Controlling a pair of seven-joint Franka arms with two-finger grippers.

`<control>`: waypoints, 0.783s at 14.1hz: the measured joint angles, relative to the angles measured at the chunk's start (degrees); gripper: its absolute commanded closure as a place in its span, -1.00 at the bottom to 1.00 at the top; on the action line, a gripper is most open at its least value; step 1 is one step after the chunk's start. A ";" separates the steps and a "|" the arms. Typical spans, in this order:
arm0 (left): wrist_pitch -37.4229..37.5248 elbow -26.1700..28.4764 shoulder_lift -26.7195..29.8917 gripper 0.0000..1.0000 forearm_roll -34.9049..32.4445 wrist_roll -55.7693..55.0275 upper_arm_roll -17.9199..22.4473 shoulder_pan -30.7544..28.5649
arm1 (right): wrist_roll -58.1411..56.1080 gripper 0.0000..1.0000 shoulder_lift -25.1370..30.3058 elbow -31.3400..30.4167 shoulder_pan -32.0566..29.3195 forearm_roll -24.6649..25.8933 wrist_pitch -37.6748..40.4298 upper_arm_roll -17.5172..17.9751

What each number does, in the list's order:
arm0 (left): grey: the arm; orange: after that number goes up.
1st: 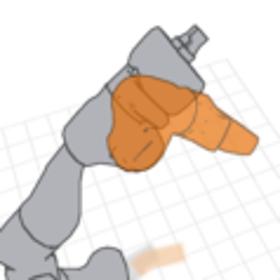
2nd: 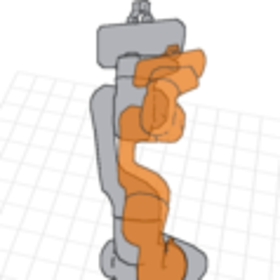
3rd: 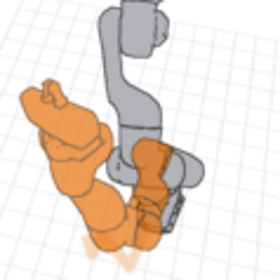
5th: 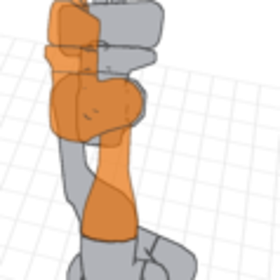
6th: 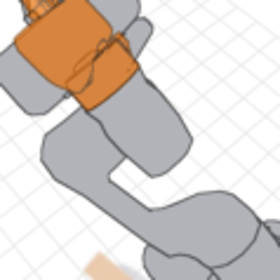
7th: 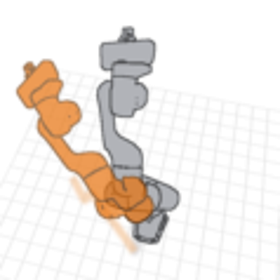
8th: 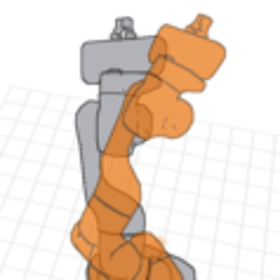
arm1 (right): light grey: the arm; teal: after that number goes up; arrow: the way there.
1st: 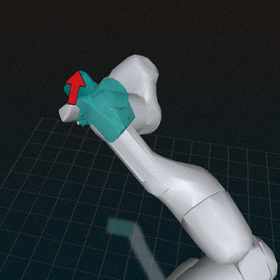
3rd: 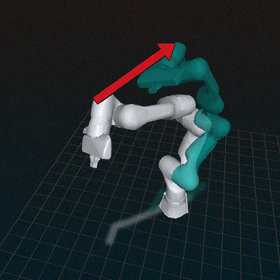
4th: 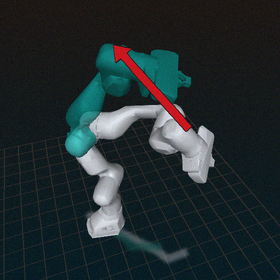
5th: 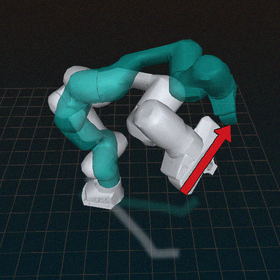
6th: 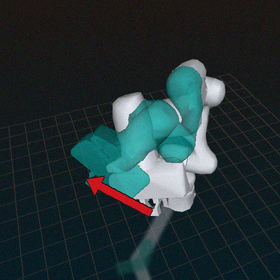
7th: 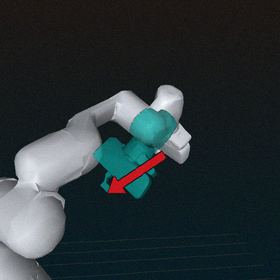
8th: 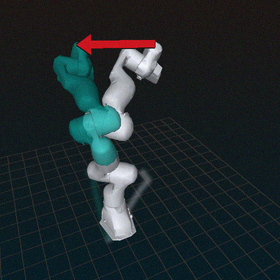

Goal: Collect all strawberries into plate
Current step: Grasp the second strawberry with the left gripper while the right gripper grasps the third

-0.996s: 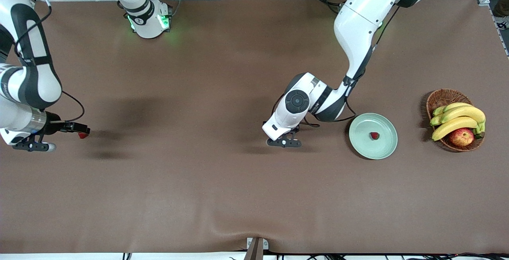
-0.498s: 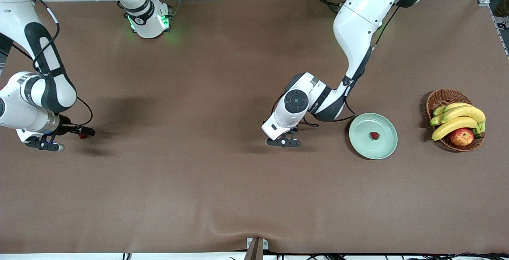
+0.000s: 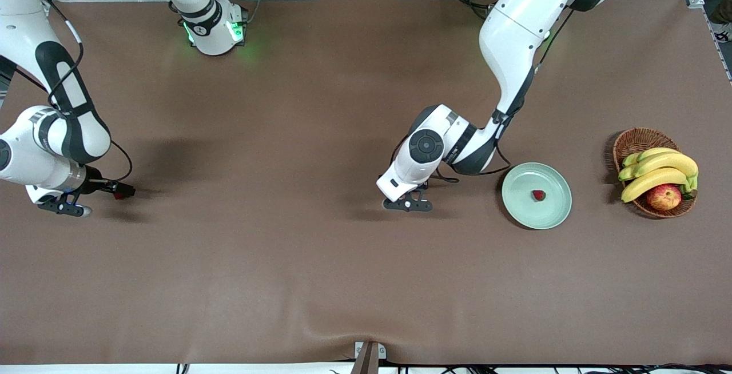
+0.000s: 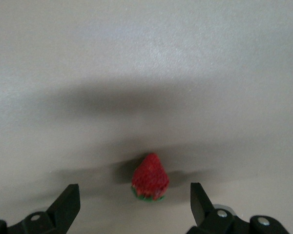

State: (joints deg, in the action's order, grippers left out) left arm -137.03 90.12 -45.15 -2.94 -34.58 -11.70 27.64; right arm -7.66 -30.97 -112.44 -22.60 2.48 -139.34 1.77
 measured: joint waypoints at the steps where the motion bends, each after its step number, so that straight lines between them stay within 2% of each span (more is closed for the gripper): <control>1: 0.02 -0.09 0.01 0.66 0.00 0.00 0.01 -0.01 | -1.17 -1.00 -0.51 -0.01 -0.55 0.01 -1.16 -0.01; 6: 4.74 -1.69 2.25 0.65 0.00 0.10 0.49 -1.60 | -3.08 -1.00 -1.60 -0.01 -1.71 0.04 -2.25 0.09; 7: 6.21 -1.78 3.43 0.64 0.00 0.46 0.56 -2.42 | -3.09 -0.70 -1.62 -0.02 -1.71 0.05 -2.25 0.18; 9: 8.97 -1.79 5.82 0.64 -0.02 2.33 0.70 -4.42 | -3.11 0.37 -1.67 -0.02 -1.70 0.07 -2.25 0.38; 10: 10.41 -1.78 6.85 0.64 -0.04 4.11 0.76 -5.74 | -3.11 0.76 -1.69 -0.02 -1.69 0.07 -2.25 0.53; 11: 11.79 -1.74 7.61 0.64 -0.05 6.28 0.79 -7.20 | -3.11 1.00 -1.72 -0.02 -1.66 0.07 -2.24 0.67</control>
State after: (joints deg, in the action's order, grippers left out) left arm -125.23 88.38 -37.55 -2.99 -28.30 -10.91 20.44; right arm -10.77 -32.69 -112.46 -24.25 2.55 -141.58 2.44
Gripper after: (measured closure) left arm 0.683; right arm 0.313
